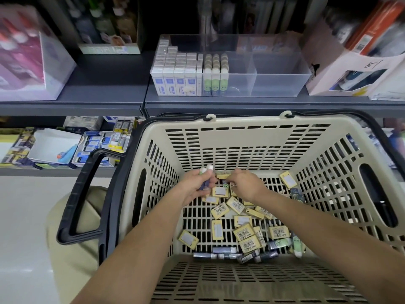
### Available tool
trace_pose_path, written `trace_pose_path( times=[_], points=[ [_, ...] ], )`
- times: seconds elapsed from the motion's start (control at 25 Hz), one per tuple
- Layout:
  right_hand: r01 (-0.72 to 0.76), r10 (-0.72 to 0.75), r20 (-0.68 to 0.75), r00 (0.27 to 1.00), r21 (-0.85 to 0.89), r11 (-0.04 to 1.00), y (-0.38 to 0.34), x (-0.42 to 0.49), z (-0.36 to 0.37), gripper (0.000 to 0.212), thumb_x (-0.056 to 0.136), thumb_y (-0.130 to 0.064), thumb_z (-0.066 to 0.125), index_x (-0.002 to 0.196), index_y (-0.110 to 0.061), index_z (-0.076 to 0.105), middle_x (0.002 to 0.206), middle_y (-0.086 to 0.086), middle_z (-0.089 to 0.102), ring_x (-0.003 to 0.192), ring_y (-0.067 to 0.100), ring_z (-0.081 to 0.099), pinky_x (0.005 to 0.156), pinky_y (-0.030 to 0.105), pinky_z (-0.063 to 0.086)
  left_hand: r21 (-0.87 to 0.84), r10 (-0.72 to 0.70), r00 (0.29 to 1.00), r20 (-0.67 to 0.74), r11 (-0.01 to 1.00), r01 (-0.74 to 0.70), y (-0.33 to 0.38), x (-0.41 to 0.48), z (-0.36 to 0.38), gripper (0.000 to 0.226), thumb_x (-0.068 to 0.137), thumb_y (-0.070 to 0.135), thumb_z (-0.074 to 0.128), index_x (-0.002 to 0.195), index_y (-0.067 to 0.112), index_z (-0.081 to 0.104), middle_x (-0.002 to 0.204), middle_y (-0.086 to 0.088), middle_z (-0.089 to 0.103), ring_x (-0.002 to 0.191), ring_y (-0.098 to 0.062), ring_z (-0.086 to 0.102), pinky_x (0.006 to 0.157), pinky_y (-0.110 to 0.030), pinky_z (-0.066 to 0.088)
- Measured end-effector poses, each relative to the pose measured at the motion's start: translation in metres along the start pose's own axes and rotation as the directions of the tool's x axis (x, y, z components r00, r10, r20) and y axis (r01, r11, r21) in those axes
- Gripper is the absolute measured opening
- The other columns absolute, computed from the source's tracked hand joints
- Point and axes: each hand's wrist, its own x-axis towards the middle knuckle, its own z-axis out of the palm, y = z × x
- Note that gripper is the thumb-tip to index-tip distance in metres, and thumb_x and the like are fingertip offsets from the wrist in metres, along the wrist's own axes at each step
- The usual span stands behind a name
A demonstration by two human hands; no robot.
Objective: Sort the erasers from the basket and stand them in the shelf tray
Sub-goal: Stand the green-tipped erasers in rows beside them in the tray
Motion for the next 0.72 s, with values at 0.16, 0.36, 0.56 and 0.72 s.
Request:
trace_pose_path(
  times=[0.16, 0.36, 0.56, 0.72],
  points=[
    [0.026, -0.029, -0.038, 0.999, -0.074, 0.997, 0.0, 0.003, 0.01, 0.044, 0.087, -0.022, 0.056, 0.131, -0.022, 0.049, 0.121, 0.004, 0.046, 0.114, 0.024, 0.045, 0.099, 0.033, 0.033, -0.017, -0.036, 0.996, 0.077, 0.999, 0.037, 0.0, -0.001, 0.001, 0.023, 0.094, 0.026, 0.055, 0.111, 0.012, 0.061, 0.095, -0.003, 0.071, 0.084, -0.015, 0.067, 0.071, -0.032, 0.054],
    [-0.036, 0.034, 0.066, 0.997, 0.028, 0.999, -0.01, -0.002, 0.022, 0.067, 0.072, -0.05, 0.07, 0.128, -0.023, 0.044, 0.118, 0.003, 0.045, 0.112, 0.022, 0.044, 0.094, 0.036, 0.038, -0.119, -0.091, 0.996, -0.015, 0.989, 0.089, -0.001, 0.005, -0.004, 0.015, 0.088, 0.024, 0.058, 0.097, 0.012, 0.062, 0.077, -0.002, 0.063, 0.067, -0.013, 0.06, 0.061, -0.027, 0.05],
    [0.011, -0.011, 0.093, 0.996, -0.003, 1.0, -0.012, 0.001, 0.02, 0.058, 0.071, -0.047, 0.072, 0.116, -0.019, 0.048, 0.109, 0.002, 0.051, 0.103, 0.021, 0.049, 0.082, 0.034, 0.042, -0.054, -0.048, 0.999, -0.025, 0.997, 0.046, -0.009, 0.008, -0.01, 0.022, 0.081, 0.028, 0.071, 0.093, 0.012, 0.061, 0.058, 0.001, 0.06, 0.049, -0.011, 0.055, 0.049, -0.024, 0.048],
    [-0.075, 0.021, 0.137, 0.99, 0.402, 0.913, -0.006, -0.002, 0.012, 0.029, 0.077, -0.02, 0.071, 0.093, -0.021, 0.047, 0.09, 0.002, 0.06, 0.077, 0.018, 0.056, 0.061, 0.027, 0.043, -0.057, -0.081, 0.997, -0.012, 0.995, 0.08, -0.009, 0.009, -0.011, 0.019, 0.083, 0.022, 0.07, 0.099, 0.013, 0.063, 0.071, 0.0, 0.071, 0.066, -0.013, 0.067, 0.055, -0.027, 0.055]
  ],
)
